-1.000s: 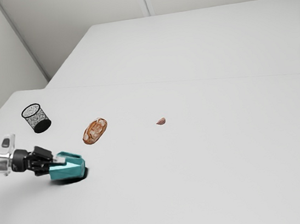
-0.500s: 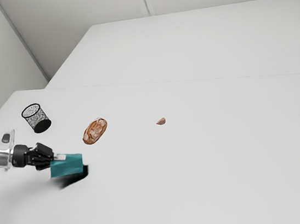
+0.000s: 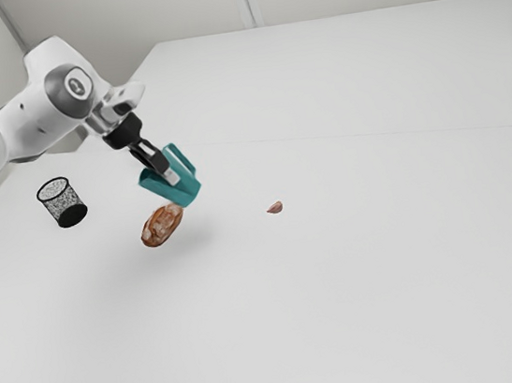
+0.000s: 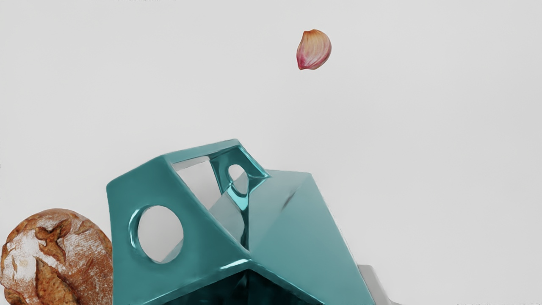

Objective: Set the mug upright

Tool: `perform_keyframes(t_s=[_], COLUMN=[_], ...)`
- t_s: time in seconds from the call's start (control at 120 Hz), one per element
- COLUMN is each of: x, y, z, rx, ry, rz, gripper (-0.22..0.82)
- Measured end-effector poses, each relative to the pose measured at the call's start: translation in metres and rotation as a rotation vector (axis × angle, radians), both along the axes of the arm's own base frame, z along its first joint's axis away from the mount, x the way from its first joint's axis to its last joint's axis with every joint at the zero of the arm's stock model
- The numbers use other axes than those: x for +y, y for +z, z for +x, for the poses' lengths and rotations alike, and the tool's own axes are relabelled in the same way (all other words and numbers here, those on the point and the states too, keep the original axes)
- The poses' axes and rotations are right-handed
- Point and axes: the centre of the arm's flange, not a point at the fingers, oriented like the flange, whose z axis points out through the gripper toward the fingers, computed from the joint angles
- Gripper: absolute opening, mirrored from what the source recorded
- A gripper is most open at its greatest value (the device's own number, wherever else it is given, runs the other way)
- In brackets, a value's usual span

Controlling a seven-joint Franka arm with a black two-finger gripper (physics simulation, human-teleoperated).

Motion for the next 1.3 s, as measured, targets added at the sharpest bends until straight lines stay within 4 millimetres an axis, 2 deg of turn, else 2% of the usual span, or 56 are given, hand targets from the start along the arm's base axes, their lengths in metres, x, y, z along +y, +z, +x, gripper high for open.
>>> perform_keyframes(t_s=[0.158,0.383,0.492,0.667,0.767,0.833,0.9,1.233,1.258,1.3], x=[-0.047,-0.080,-0.088,-0.090,-0.090,-0.098,-0.100,-0.103,-0.104,-0.105], y=[-0.015,-0.057,-0.081,-0.106,-0.107,-0.091,-0.086,-0.093,-0.093,-0.094], z=[0.013,0.021,0.026,0.030,0.032,0.037,0.038,0.036,0.036,0.035], rx=[0.006,0.023,0.041,0.071,0.078,0.078,0.095,0.205,0.210,0.218], ry=[-0.060,-0.006,0.043,0.129,0.171,0.179,0.194,0.299,0.306,0.316], rz=[0.190,0.281,0.301,0.314,0.316,0.334,0.351,0.379,0.380,0.380], gripper=[-0.18,-0.18,-0.18,-0.18,-0.18,-0.18,-0.18,-0.18,-0.17,-0.07])
